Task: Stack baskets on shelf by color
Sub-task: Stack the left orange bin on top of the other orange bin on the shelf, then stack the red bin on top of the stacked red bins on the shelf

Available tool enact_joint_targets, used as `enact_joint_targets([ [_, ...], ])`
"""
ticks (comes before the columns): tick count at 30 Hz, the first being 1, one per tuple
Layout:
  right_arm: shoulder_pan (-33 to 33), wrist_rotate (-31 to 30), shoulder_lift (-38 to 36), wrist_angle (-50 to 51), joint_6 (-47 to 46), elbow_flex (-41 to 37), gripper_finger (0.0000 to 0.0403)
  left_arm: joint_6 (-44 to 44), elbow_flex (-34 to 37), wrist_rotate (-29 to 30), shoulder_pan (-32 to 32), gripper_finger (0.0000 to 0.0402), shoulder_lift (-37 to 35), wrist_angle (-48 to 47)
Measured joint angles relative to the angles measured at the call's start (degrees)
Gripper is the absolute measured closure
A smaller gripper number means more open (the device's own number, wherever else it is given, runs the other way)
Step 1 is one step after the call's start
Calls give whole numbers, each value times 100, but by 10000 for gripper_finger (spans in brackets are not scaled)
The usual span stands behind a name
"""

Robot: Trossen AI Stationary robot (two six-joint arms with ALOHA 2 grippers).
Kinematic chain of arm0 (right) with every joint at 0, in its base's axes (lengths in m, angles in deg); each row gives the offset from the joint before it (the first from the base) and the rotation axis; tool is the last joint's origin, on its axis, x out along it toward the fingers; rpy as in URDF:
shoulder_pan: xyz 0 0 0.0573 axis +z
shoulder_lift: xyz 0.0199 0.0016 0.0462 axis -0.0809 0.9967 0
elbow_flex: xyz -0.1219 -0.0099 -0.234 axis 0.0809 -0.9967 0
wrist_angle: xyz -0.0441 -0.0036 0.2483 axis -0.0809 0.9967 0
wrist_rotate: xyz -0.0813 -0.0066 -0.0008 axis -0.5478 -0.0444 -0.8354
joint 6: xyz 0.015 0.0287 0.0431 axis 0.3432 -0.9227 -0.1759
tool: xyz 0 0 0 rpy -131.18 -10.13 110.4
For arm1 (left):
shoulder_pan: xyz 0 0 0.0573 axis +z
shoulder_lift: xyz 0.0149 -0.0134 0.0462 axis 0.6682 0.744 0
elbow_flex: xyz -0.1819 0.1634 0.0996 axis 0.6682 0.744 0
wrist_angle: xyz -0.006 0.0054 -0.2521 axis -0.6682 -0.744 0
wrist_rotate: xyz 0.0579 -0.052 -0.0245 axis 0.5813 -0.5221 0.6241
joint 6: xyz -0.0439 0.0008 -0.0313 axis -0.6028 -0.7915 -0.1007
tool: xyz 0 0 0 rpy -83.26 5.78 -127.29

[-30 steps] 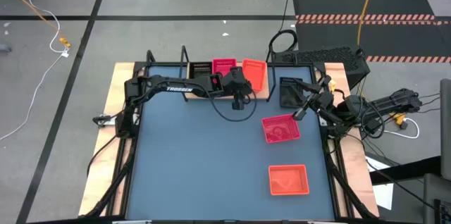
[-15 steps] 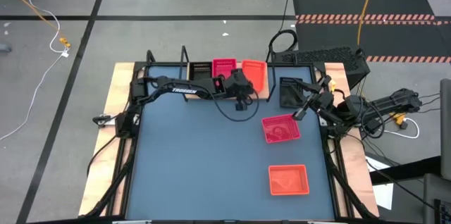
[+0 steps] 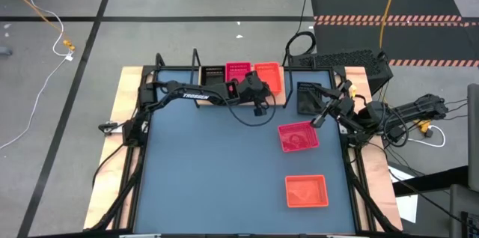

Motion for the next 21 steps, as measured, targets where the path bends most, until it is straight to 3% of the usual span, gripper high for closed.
enact_joint_targets([
  [5, 1, 0, 2, 0, -86, 0, 298, -2, 0, 0, -7, 316, 0, -32],
  [12, 0, 14, 0, 23, 21, 0, 298, 50, -18, 25, -19, 250, -64, -37],
  [18, 2, 418, 131, 258, 229, 0, 279, 61, -20, 220, -110, 198, -493, -154],
  [21, 6, -235, 405, 501, 118, 57, 261, 65, -22, 228, -212, 182, -947, -475],
])
